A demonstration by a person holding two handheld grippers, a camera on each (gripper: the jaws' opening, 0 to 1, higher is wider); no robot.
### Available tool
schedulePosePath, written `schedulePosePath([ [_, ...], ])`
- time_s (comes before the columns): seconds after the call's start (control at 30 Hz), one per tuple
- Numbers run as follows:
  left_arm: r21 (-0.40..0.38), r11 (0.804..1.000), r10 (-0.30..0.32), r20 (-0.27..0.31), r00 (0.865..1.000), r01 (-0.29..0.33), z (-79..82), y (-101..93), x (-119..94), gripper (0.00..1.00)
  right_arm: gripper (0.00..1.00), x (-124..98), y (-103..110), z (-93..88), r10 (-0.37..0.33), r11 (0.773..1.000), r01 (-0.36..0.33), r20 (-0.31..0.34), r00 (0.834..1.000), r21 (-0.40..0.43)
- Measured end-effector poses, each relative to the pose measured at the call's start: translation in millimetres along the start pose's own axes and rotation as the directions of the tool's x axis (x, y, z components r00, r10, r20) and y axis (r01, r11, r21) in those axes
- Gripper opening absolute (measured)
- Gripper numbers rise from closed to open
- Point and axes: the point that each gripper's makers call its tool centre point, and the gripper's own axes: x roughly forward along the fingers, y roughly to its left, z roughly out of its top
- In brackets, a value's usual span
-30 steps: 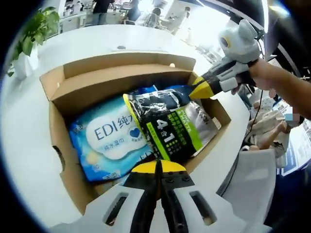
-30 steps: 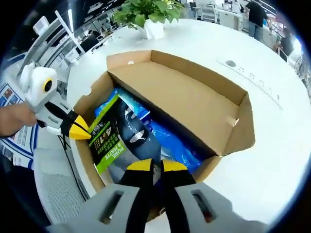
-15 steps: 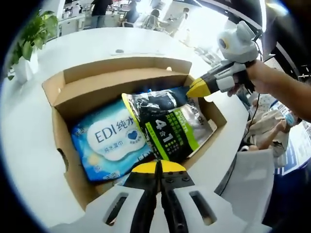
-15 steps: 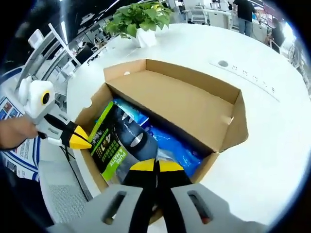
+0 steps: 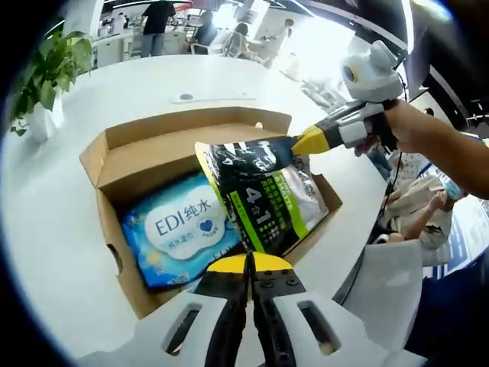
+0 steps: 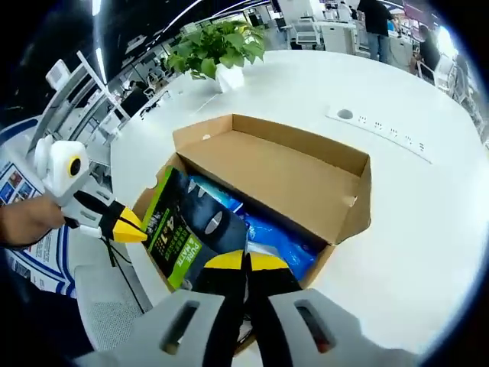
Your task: Operate the shoe box by opening the lid, removing the specified soft item, and placing it in the target area until the item is outside and the box remains undamaged.
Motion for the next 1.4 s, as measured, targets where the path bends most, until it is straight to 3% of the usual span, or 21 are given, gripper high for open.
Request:
schedulePosePath([
  [0.3,0.031,0.999,-0.019,0.011,1.000,0.019,14.6,-18.3,-1,0.00,0.00,-22,-8,3.3,-0.019,1.000,0.019,0.023,1.000,0.009],
  [0.7,0.082,0.995,-0.061,0.008,0.998,0.060,30.9,-50.0,14,0.00,0.00,-52,-32,-2.2,-0.065,0.997,0.064,0.045,0.997,0.031],
  [1.07,0.131,0.986,-0.104,-0.008,0.995,0.105,45.5,-89.0,38,0.00,0.00,-84,-63,-18.1,-0.112,0.992,0.109,0.056,0.992,0.061],
  [1.4,0.149,0.978,-0.144,-0.023,0.989,0.146,54.7,-125.0,65,0.00,0.00,-113,-97,-43.0,-0.163,0.983,0.158,0.057,0.985,0.090],
])
